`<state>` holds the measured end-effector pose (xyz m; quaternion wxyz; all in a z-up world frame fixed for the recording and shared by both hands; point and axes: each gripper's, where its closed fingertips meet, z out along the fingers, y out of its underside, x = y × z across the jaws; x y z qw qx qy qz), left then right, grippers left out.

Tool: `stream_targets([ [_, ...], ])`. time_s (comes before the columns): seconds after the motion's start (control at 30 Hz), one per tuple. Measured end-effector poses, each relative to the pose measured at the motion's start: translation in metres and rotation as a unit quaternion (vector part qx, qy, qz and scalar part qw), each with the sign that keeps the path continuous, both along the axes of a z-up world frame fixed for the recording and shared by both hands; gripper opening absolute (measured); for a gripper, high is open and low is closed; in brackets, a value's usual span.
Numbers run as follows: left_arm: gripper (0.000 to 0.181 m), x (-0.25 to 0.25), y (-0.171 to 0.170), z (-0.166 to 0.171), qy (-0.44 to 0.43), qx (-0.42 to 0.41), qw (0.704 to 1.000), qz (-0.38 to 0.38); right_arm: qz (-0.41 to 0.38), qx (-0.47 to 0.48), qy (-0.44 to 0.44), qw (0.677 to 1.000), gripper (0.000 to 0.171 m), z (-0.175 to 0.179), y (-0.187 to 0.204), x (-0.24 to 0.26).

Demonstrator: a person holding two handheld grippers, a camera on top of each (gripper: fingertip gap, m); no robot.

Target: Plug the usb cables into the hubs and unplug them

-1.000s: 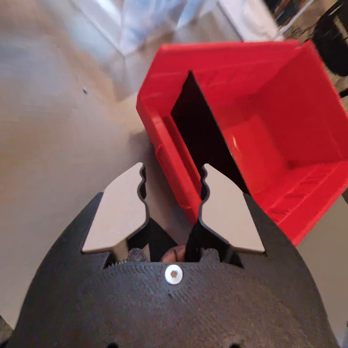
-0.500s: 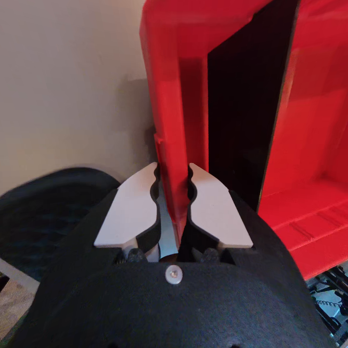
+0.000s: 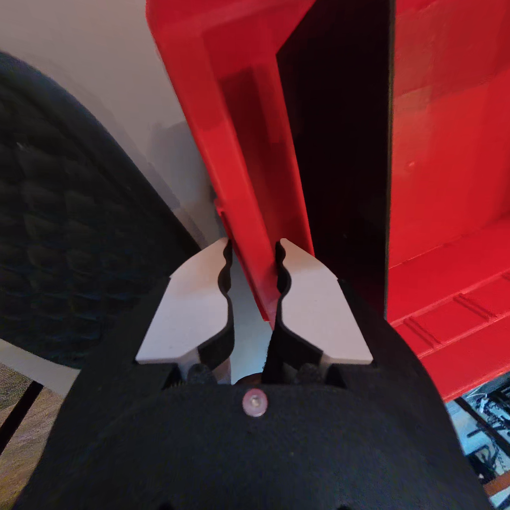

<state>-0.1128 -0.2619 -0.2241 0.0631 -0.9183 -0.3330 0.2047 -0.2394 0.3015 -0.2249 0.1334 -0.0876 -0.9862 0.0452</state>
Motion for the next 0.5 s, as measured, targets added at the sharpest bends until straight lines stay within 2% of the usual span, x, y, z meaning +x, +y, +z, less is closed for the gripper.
stream_targets([
  [0.27, 0.037, 0.047, -0.036, 0.001, -0.016, -0.004, 0.999, 0.050, -0.017, 0.010, -0.001, 1.000, 0.030, 0.001, 0.066, 0.005],
  [0.43, 0.038, 0.066, -0.047, 0.001, -0.027, -0.002, 0.997, 0.070, -0.025, 0.012, 0.006, 1.000, 0.031, 0.002, 0.081, 0.010],
  [0.47, 0.038, 0.066, -0.047, 0.001, -0.021, 0.002, 0.997, 0.071, -0.028, 0.011, 0.012, 0.999, 0.034, 0.003, 0.082, 0.010],
  [0.5, 0.040, 0.065, -0.046, 0.001, -0.013, 0.010, 0.997, 0.076, -0.034, 0.002, 0.018, 0.999, 0.044, 0.005, 0.081, 0.010],
])
